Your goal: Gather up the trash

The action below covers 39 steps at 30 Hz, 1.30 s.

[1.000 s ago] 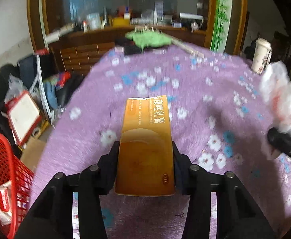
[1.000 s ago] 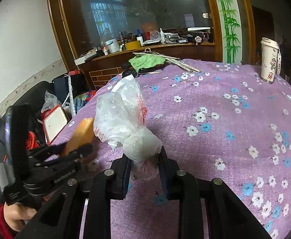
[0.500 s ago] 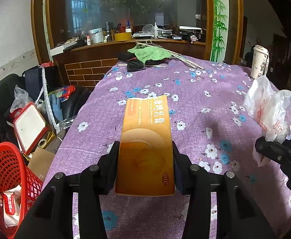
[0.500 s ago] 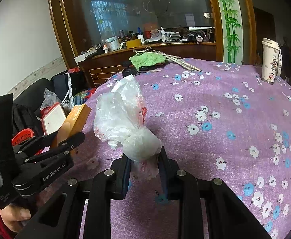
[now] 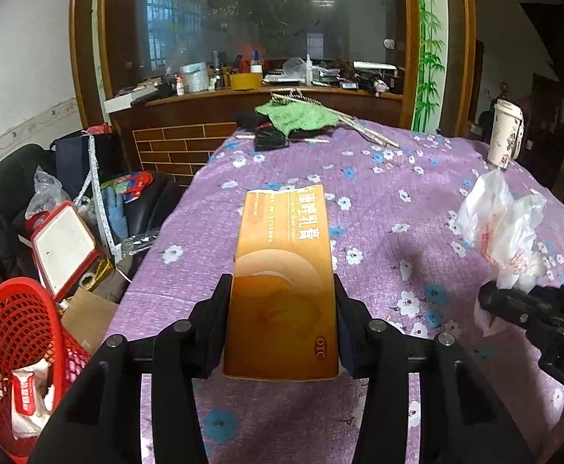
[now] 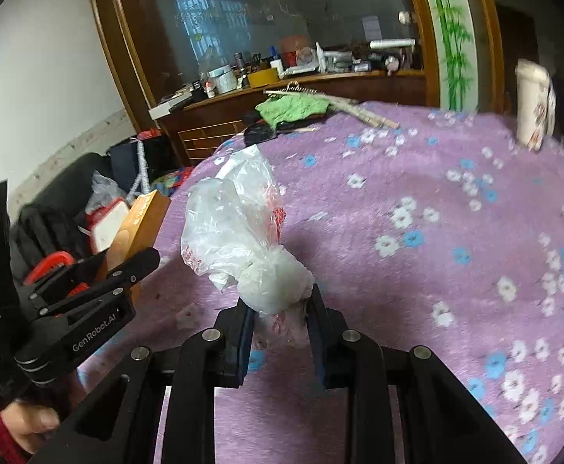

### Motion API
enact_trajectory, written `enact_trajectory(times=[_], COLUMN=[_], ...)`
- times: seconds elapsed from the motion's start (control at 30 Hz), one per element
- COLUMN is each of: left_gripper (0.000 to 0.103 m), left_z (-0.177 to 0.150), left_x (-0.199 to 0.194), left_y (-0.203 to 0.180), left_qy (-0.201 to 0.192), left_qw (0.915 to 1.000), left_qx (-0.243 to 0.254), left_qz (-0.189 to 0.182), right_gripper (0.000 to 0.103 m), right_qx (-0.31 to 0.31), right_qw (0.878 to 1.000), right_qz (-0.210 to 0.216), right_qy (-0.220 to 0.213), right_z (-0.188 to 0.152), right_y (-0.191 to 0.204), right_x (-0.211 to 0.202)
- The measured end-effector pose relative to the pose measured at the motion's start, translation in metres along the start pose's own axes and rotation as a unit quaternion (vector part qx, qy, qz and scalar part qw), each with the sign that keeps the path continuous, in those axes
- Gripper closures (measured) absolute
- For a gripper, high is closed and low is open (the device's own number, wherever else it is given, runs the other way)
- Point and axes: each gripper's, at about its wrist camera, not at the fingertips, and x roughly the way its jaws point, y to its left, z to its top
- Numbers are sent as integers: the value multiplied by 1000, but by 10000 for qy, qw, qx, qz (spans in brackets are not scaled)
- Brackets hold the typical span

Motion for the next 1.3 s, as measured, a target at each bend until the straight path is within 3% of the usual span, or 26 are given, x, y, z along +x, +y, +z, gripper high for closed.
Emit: enact_trajectory(times=[0.43, 0.83, 1.07, 1.23, 1.3], left_gripper=[58, 57, 57, 57, 51], left_z=[-4, -25, -52, -63, -66], left_x=[-70, -112, -111, -104, -104], left_y=[39, 150, 229, 262, 269], left_qy=[-237, -303, -66, 78, 106], left_qw=[9996, 9935, 9833, 9771, 9764], left_qx=[-95, -804, -1419, -1725, -1784], left_qz=[139, 747, 1142, 1243, 1216], right_gripper=[75, 75, 74, 74, 71], right_qx=[-225, -976, -1442, -1567, -1605], right_qw=[9993, 9870, 9724, 9615, 9600], right_qz=[293, 1142, 1541, 1824, 1811], right_qy=[101, 578, 997, 1328, 1406], right_z=[-2, 5, 4, 2, 0], right_y=[46, 160, 235, 285, 300], right_x=[-21, 6, 40, 72, 86])
